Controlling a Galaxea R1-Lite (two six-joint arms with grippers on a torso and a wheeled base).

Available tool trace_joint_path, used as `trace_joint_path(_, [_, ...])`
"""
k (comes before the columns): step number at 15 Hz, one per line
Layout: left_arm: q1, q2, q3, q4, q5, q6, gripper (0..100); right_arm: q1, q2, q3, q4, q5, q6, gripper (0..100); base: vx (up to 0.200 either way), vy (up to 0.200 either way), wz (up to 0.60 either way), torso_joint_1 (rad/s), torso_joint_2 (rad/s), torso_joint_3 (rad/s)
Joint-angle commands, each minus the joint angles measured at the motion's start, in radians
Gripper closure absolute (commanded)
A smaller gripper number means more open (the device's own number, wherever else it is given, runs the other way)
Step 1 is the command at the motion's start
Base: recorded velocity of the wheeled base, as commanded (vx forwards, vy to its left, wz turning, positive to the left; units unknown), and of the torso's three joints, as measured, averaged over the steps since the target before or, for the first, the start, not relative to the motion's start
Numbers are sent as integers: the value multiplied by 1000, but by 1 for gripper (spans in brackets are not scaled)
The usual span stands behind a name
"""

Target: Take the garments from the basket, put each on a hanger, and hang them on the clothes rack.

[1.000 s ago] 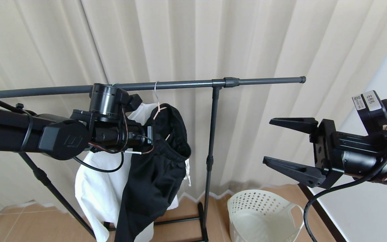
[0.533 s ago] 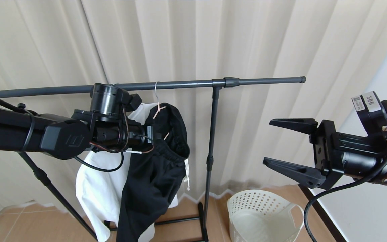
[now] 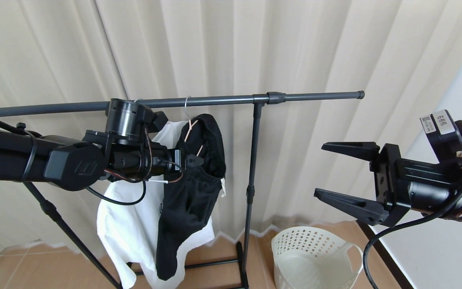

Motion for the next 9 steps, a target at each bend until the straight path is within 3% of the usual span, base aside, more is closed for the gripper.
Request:
trace_joint_path(1, [0, -6, 0, -1, 0, -1, 0, -1, -1, 1, 0, 0, -1, 0, 0, 0, 0, 0, 0, 0])
trace_joint_path(5, [6, -19, 10, 1, 2, -1, 0, -4, 4, -3, 3, -1, 1, 0, 0, 0, 0, 0, 0, 0])
trace_joint_path(9, [23, -193, 155, -1, 43, 6, 0, -62, -47, 57, 12, -205, 16, 0, 0, 0, 0, 0, 0, 0])
